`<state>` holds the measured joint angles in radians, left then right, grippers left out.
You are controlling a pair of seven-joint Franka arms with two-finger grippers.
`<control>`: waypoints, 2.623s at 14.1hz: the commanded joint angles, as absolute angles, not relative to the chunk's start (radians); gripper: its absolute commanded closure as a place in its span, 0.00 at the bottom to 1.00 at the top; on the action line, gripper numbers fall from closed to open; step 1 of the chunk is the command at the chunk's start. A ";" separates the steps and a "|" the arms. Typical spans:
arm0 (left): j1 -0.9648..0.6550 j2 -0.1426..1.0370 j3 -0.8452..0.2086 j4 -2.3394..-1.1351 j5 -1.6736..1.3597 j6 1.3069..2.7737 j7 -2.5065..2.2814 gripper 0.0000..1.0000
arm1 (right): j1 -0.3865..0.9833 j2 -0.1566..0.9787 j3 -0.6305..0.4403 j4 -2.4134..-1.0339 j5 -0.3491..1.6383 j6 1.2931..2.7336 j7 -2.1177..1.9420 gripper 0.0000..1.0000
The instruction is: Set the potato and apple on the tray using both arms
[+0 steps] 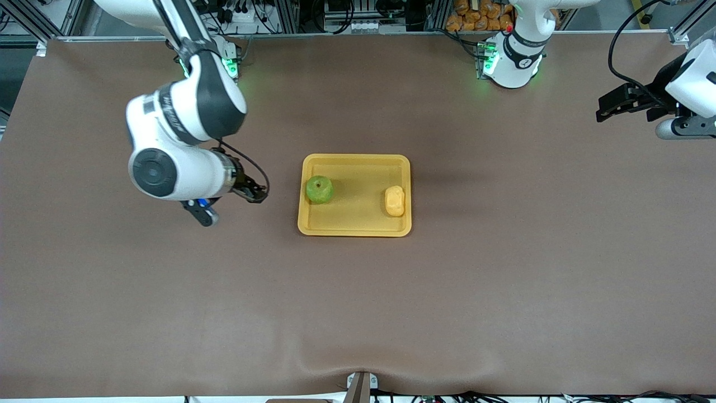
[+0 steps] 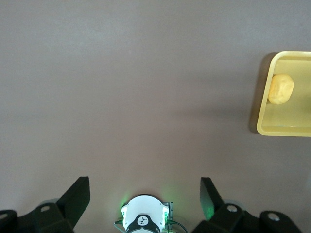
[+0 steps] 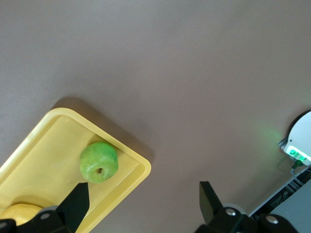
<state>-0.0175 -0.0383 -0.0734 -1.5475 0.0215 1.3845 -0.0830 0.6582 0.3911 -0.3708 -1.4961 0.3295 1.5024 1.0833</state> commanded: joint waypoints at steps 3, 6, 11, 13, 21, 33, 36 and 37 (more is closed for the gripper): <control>-0.025 -0.067 -0.066 -1.568 0.005 1.374 -0.098 0.00 | 0.660 0.376 -0.431 -1.408 0.293 1.421 0.931 0.00; -0.026 -0.066 -0.075 -1.565 0.005 1.364 -0.133 0.00 | 0.660 0.338 -0.480 -1.405 0.238 1.419 0.778 0.00; -0.025 -0.067 -0.078 -1.565 0.006 1.364 -0.137 0.00 | 0.660 0.322 -0.613 -1.367 0.209 1.414 0.457 0.00; -0.025 -0.067 -0.077 -1.562 0.005 1.364 -0.137 0.00 | 0.661 0.324 -0.682 -1.335 0.207 1.414 0.272 0.00; -0.023 -0.058 -0.075 -1.536 0.020 1.365 -0.133 0.00 | 0.617 0.325 -0.769 -1.307 0.215 1.387 0.103 0.00; -0.020 -0.058 -0.066 -1.532 0.018 1.364 -0.137 0.00 | 0.511 0.327 -0.781 -1.272 0.218 1.394 0.103 0.00; -0.018 -0.055 -0.066 -1.520 0.021 1.364 -0.135 0.00 | 0.395 0.322 -0.654 -1.243 0.218 1.393 0.103 0.00; -0.018 -0.054 -0.066 -1.519 0.021 1.364 -0.133 0.00 | 0.309 0.322 -0.564 -1.230 0.216 1.390 0.103 0.00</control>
